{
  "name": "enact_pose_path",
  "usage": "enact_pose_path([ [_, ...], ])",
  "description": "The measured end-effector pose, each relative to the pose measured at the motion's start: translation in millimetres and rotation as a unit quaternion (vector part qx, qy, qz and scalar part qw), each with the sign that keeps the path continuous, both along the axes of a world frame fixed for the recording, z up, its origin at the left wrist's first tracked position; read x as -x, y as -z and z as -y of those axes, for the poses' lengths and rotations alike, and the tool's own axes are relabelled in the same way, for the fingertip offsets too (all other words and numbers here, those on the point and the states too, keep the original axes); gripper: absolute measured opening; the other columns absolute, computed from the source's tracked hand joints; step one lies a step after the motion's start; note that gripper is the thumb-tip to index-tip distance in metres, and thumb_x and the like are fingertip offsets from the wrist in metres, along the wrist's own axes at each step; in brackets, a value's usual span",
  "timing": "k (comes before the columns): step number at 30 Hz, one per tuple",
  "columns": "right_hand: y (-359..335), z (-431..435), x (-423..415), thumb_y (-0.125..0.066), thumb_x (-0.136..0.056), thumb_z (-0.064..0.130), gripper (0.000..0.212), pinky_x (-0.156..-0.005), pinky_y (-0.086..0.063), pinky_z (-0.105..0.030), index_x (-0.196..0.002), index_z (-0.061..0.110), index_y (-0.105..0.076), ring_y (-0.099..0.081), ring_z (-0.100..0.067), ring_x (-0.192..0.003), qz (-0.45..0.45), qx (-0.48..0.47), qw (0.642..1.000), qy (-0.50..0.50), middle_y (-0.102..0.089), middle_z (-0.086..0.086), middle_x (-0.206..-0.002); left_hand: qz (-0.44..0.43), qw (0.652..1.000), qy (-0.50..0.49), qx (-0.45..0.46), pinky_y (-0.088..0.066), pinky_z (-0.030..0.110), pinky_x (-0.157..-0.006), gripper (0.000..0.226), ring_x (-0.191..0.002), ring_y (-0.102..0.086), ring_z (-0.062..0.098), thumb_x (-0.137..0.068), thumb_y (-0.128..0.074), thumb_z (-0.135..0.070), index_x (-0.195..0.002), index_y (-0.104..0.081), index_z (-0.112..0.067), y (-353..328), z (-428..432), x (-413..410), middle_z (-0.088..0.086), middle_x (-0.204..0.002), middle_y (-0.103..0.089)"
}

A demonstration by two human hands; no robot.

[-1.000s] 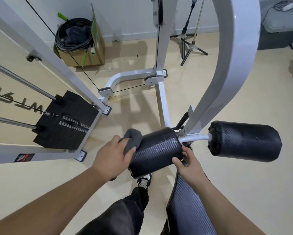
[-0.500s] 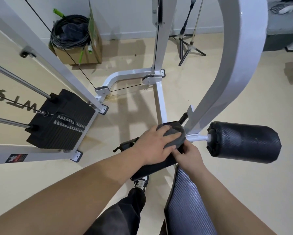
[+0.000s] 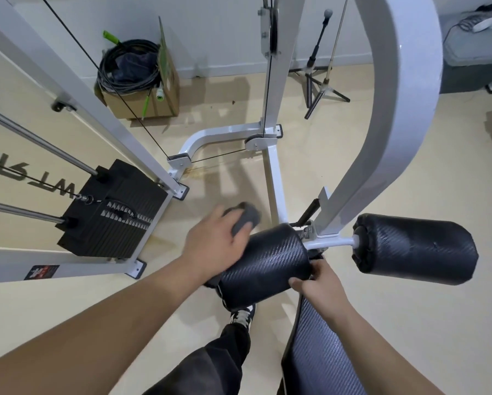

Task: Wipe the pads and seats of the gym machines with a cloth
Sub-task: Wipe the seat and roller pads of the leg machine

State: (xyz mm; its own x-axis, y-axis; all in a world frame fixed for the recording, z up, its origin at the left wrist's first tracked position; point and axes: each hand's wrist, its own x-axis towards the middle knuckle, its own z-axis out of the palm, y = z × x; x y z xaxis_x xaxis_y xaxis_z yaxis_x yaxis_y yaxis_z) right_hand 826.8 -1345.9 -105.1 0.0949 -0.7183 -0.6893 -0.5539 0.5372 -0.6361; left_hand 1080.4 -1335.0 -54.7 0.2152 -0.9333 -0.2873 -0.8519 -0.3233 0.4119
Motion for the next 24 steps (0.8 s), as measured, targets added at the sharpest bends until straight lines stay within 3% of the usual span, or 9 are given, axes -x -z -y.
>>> enact_pose_path([
  [2, -10, 1, -11, -0.080, -0.089, 0.017, 0.067, -0.099, -0.045, -0.025, -0.143, 0.037, -0.046, -0.059, 0.002, -0.115, 0.040, 0.033, 0.999, 0.016, -0.061, 0.025, -0.123, -0.007, 0.996, 0.082, -0.017, -0.051, 0.042, -0.096, 0.047, -0.121, -0.056, 0.028, -0.100, -0.040, -0.059, -0.142, -0.052, -0.040, -1, 24, 36, -0.002, -0.137, -0.053],
  [5, -12, 2, -21, -0.074, -0.093, 0.023, 0.062, -0.109, -0.043, -0.025, -0.148, 0.039, -0.050, -0.055, 0.002, -0.123, 0.028, 0.104, 0.994, -0.015, -0.058, 0.035, -0.126, 0.055, 0.979, 0.184, -0.068, -0.043, 0.050, -0.101, 0.055, -0.129, -0.037, 0.030, -0.099, -0.037, -0.062, -0.153, -0.033, -0.048, 16, 17, 68, -0.001, -0.147, -0.038],
  [7, -10, 1, -20, -0.076, -0.092, 0.025, 0.062, -0.110, -0.045, -0.028, -0.149, 0.032, -0.051, -0.057, -0.004, -0.125, 0.010, 0.102, 0.995, -0.013, -0.062, 0.025, -0.128, 0.088, 0.979, 0.179, -0.042, -0.045, 0.049, -0.096, 0.055, -0.124, -0.040, 0.030, -0.099, -0.037, -0.062, -0.152, -0.031, -0.049, 24, -3, 60, -0.001, -0.146, -0.038],
  [9, -10, 0, -16, -0.078, -0.091, 0.025, 0.066, -0.111, -0.046, -0.030, -0.151, 0.028, -0.050, -0.058, -0.006, -0.123, 0.018, 0.073, 0.997, 0.007, -0.062, 0.016, -0.131, 0.110, 0.981, 0.160, -0.017, -0.052, 0.043, -0.084, 0.051, -0.111, -0.050, 0.031, -0.097, -0.039, -0.059, -0.146, -0.042, -0.045, 27, -24, 38, 0.002, -0.132, -0.048],
  [13, -21, 9, -17, -0.075, -0.092, 0.034, 0.064, -0.107, -0.044, -0.028, -0.150, 0.032, -0.049, -0.058, -0.010, -0.124, 0.004, 0.046, 0.998, -0.037, -0.060, 0.016, -0.128, 0.109, 0.988, 0.036, -0.102, -0.056, 0.040, -0.080, 0.046, -0.097, -0.061, 0.031, -0.098, -0.035, -0.057, -0.132, -0.056, -0.036, 18, -44, -9, 0.006, -0.115, -0.051],
  [16, -36, 17, -18, -0.069, -0.095, 0.034, 0.046, -0.101, -0.047, -0.033, -0.138, 0.026, -0.057, -0.062, -0.018, -0.120, -0.028, 0.035, 0.998, -0.053, -0.064, 0.010, -0.119, 0.064, 0.996, 0.044, -0.042, -0.056, 0.042, -0.082, 0.045, -0.098, -0.064, 0.033, -0.097, -0.039, -0.056, -0.130, -0.060, -0.034, -9, -24, 17, 0.005, -0.117, -0.056],
  [19, -51, 17, 2, -0.063, -0.098, 0.030, 0.027, -0.095, -0.057, -0.042, -0.121, 0.017, -0.066, -0.071, -0.021, -0.103, -0.005, 0.036, 0.999, 0.021, -0.075, 0.000, -0.112, -0.029, 0.994, 0.096, 0.036, -0.053, 0.039, -0.088, 0.042, -0.107, -0.062, 0.030, -0.099, -0.047, -0.053, -0.135, -0.058, -0.033, -36, 5, 90, 0.003, -0.121, -0.059],
  [21, -62, 14, 35, -0.059, -0.099, 0.023, 0.016, -0.087, -0.059, -0.043, -0.108, 0.017, -0.071, -0.072, -0.019, -0.092, -0.002, 0.047, 0.998, 0.048, -0.078, 0.000, -0.099, -0.077, 0.990, 0.117, 0.030, -0.051, 0.039, -0.095, 0.044, -0.114, -0.060, 0.028, -0.100, -0.047, -0.053, -0.138, -0.056, -0.031, -43, 20, 141, 0.002, -0.127, -0.057],
  [24, -77, 12, 98, -0.057, -0.100, 0.018, 0.017, -0.075, -0.055, -0.034, -0.095, 0.018, -0.073, -0.072, -0.024, -0.089, -0.008, 0.053, 0.994, 0.095, -0.077, -0.001, -0.091, -0.125, 0.983, 0.130, -0.017, -0.048, 0.042, -0.102, 0.044, -0.120, -0.058, 0.027, -0.101, -0.043, -0.056, -0.137, -0.054, -0.031, -39, 23, 200, 0.001, -0.132, -0.057],
])
